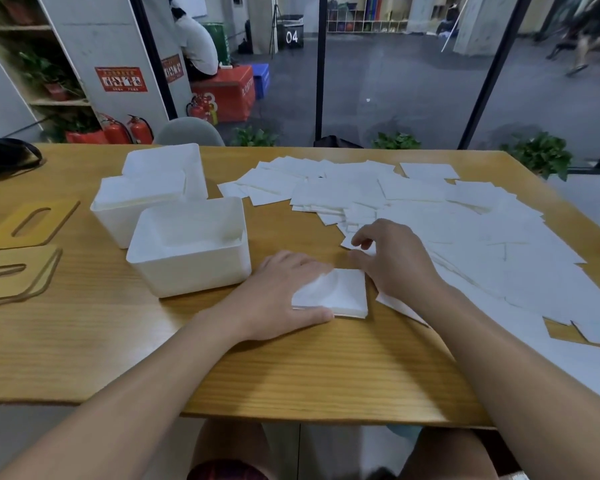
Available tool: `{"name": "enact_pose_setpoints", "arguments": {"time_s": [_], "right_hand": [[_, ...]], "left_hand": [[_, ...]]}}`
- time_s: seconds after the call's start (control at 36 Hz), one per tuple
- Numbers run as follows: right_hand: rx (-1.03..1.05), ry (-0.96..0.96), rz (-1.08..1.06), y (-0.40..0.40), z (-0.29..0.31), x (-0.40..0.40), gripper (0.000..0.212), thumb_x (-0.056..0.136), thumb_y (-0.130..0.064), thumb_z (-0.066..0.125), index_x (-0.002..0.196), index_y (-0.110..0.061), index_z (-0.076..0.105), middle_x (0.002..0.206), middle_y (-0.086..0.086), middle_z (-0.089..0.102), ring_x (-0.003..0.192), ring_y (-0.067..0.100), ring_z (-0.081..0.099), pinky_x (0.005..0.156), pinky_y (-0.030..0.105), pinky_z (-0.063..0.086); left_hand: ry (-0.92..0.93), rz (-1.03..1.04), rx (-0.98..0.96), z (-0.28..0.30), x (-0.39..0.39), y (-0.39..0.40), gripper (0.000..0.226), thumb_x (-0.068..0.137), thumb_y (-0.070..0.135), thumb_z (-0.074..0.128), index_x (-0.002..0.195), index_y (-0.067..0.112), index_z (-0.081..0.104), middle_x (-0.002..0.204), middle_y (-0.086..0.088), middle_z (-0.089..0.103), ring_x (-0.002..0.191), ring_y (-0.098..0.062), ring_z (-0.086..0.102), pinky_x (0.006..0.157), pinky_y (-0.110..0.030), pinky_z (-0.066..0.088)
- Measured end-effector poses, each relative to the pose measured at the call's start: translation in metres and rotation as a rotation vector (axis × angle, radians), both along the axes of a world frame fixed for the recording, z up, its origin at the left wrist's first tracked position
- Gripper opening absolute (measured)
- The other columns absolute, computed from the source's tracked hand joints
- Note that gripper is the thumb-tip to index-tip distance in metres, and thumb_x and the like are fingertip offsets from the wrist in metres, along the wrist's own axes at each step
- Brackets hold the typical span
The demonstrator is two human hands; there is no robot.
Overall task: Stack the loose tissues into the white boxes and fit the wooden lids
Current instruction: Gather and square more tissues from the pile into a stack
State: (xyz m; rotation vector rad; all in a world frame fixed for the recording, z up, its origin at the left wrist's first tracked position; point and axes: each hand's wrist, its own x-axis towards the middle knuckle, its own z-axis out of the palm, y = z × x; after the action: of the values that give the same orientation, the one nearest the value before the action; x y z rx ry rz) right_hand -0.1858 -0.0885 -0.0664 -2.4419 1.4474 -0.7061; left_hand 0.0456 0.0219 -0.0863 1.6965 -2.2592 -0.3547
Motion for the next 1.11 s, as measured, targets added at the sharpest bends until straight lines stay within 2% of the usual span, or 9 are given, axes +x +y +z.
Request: {"name": "enact_pose_setpoints", "arguments": {"time_s": [0.19, 0.31, 0.44, 0.61, 0.78, 0.86, 0.94, 1.03, 1.11], "right_hand": [[-0.027, -0.006, -0.025, -0.039, 0.003, 0.025, 0.018, 0.096, -0.036, 0.079, 0.107, -0.022, 0.08, 0.098, -0.008, 0.071, 0.088, 0.016, 0.067, 0.077, 0.033, 0.053], [-0.043, 0.017, -0.083, -0.054, -0.005, 0.028, 0.034, 0.099, -0.041, 0.076, 0.127, -0.022, 0.075, 0.121, -0.001, 0.069, 0.111, 0.023, 0.062, 0.096, 0.039, 0.05], [-0.057, 0.145, -0.065, -0.059, -0.013, 0.027, 0.047, 0.103, -0.046, 0.066, 0.144, -0.023, 0.065, 0.151, -0.003, 0.06, 0.134, 0.03, 0.049, 0.109, 0.047, 0.036], [-0.056, 0.237, 0.0, -0.056, -0.022, 0.017, 0.02, 0.103, -0.051, 0.052, 0.102, -0.032, 0.059, 0.116, -0.018, 0.068, 0.126, 0.024, 0.05, 0.103, 0.044, 0.033], [0.004, 0.146, 0.07, -0.058, -0.009, 0.006, 0.027, 0.103, -0.046, 0.058, 0.078, -0.036, 0.059, 0.076, -0.017, 0.061, 0.101, 0.016, 0.052, 0.102, 0.042, 0.038], [0.029, 0.11, 0.104, -0.057, -0.006, 0.002, 0.028, 0.102, -0.039, 0.065, 0.078, -0.028, 0.073, 0.073, -0.009, 0.069, 0.091, 0.016, 0.058, 0.095, 0.039, 0.044], [0.042, 0.027, 0.06, -0.056, -0.008, 0.004, 0.035, 0.1, -0.035, 0.068, 0.072, -0.015, 0.073, 0.063, 0.004, 0.063, 0.07, 0.019, 0.06, 0.067, 0.034, 0.04], [0.055, 0.024, 0.031, -0.054, -0.01, 0.007, 0.038, 0.1, -0.036, 0.068, 0.076, -0.006, 0.072, 0.07, 0.011, 0.069, 0.067, 0.027, 0.062, 0.06, 0.039, 0.044], [0.035, 0.016, 0.024, -0.053, -0.013, 0.008, 0.038, 0.098, -0.043, 0.068, 0.08, -0.012, 0.076, 0.074, 0.006, 0.074, 0.066, 0.021, 0.066, 0.062, 0.04, 0.051]], "left_hand": [[0.168, 0.062, 0.097, 0.006, -0.004, -0.023, 0.093, 0.083, 0.1, 0.051, 0.162, 0.054, 0.034, 0.164, 0.027, 0.036, 0.153, 0.0, 0.025, 0.121, -0.037, 0.03], [0.18, 0.137, 0.086, 0.008, -0.004, -0.048, 0.066, 0.104, 0.077, 0.045, 0.158, 0.039, 0.05, 0.144, 0.02, 0.054, 0.135, -0.006, 0.044, 0.115, -0.041, 0.045], [0.26, 0.234, 0.053, 0.005, 0.004, -0.077, 0.051, 0.106, 0.065, 0.057, 0.146, 0.035, 0.064, 0.132, 0.018, 0.064, 0.127, -0.007, 0.056, 0.111, -0.037, 0.05], [0.386, 0.276, -0.018, -0.009, 0.013, -0.084, 0.037, 0.103, 0.058, 0.067, 0.132, 0.037, 0.073, 0.121, 0.023, 0.067, 0.114, 0.003, 0.06, 0.105, -0.033, 0.053], [0.373, 0.245, -0.108, -0.014, 0.018, -0.086, 0.027, 0.106, 0.046, 0.067, 0.13, 0.035, 0.072, 0.122, 0.024, 0.065, 0.119, 0.001, 0.055, 0.104, -0.026, 0.048], [0.356, 0.273, -0.21, -0.011, 0.018, -0.091, 0.018, 0.108, 0.035, 0.067, 0.124, 0.032, 0.073, 0.123, 0.023, 0.064, 0.123, -0.002, 0.052, 0.101, -0.022, 0.044], [0.295, 0.282, -0.28, -0.007, 0.017, -0.101, 0.019, 0.109, 0.025, 0.065, 0.127, 0.026, 0.071, 0.13, 0.017, 0.066, 0.131, -0.006, 0.051, 0.106, -0.024, 0.042], [0.231, 0.288, -0.204, -0.006, 0.016, -0.11, 0.041, 0.112, 0.028, 0.061, 0.152, 0.02, 0.06, 0.157, 0.006, 0.057, 0.15, -0.014, 0.042, 0.123, -0.032, 0.035], [0.169, 0.286, -0.123, -0.009, 0.018, -0.113, 0.044, 0.113, 0.035, 0.059, 0.154, 0.021, 0.058, 0.151, 0.005, 0.062, 0.141, -0.019, 0.053, 0.116, -0.037, 0.041]]}}
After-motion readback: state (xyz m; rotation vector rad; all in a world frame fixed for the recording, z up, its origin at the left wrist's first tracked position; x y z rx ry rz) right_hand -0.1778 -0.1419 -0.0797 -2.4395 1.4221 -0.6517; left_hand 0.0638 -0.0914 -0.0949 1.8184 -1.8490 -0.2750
